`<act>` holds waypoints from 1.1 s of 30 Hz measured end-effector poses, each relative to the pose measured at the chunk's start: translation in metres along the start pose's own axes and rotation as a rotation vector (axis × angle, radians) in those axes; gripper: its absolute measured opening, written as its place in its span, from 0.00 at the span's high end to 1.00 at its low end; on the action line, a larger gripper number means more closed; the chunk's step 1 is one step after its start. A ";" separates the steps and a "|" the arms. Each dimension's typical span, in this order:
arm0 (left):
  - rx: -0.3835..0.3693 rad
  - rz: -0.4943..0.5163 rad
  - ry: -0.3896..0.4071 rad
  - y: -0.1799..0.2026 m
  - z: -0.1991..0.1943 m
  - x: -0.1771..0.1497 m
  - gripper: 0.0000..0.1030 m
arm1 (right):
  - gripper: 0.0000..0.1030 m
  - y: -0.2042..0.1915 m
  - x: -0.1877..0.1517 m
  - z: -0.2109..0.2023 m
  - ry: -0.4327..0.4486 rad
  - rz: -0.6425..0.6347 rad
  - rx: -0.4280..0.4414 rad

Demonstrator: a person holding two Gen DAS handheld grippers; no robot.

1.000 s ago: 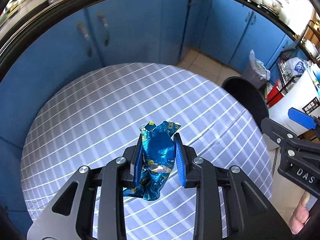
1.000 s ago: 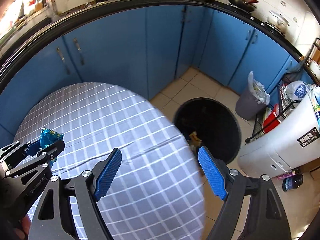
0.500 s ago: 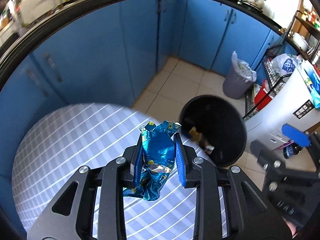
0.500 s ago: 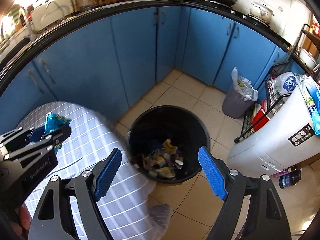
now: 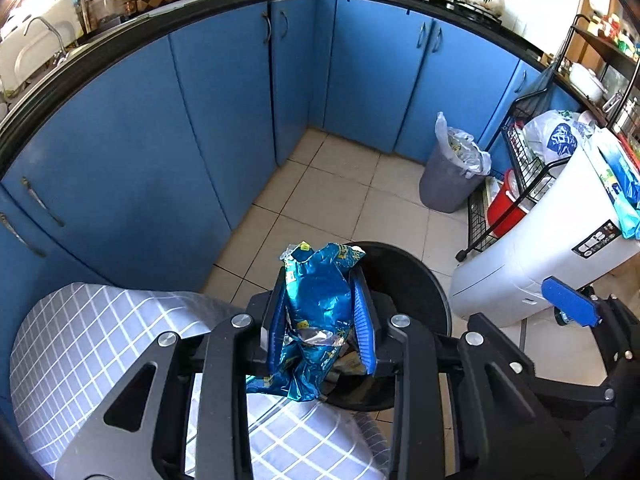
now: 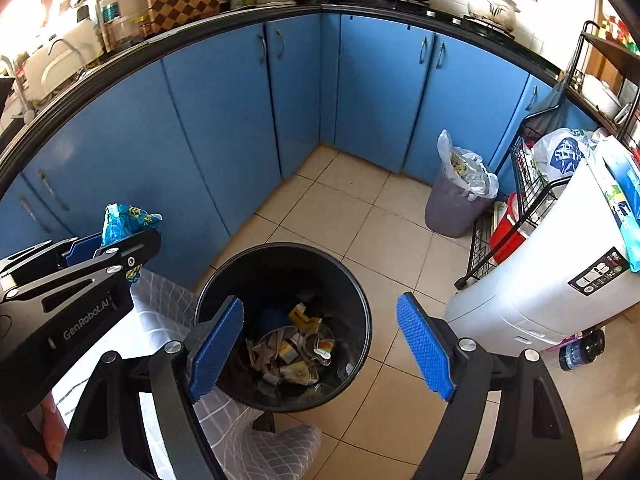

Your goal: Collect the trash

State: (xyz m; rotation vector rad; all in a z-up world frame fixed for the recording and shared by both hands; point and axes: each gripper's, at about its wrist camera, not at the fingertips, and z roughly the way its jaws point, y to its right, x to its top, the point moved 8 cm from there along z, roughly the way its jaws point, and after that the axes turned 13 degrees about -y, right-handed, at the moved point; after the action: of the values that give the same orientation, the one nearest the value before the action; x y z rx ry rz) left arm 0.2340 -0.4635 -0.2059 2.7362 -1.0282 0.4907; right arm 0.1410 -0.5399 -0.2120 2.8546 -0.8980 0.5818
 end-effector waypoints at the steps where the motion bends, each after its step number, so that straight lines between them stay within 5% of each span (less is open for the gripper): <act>1: -0.003 -0.001 -0.001 0.001 0.001 0.002 0.65 | 0.25 0.002 0.001 0.002 0.001 0.003 0.001; 2: -0.003 -0.001 0.001 0.002 0.002 0.003 0.61 | 0.25 0.004 0.002 0.003 0.001 0.005 0.002; 4: 0.012 -0.002 0.016 0.002 0.001 0.005 0.27 | 0.25 0.005 0.003 0.005 -0.001 0.010 0.002; 23: 0.032 -0.023 0.018 -0.006 -0.001 0.001 0.27 | 0.25 -0.003 0.001 0.007 -0.005 0.002 0.007; 33: 0.062 -0.065 0.033 -0.018 -0.010 -0.004 0.04 | 0.25 -0.005 0.000 0.002 -0.002 0.006 0.010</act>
State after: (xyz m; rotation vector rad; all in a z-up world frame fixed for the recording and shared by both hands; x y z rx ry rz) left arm 0.2410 -0.4445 -0.1994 2.7956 -0.9285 0.5653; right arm 0.1441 -0.5358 -0.2137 2.8628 -0.9072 0.5852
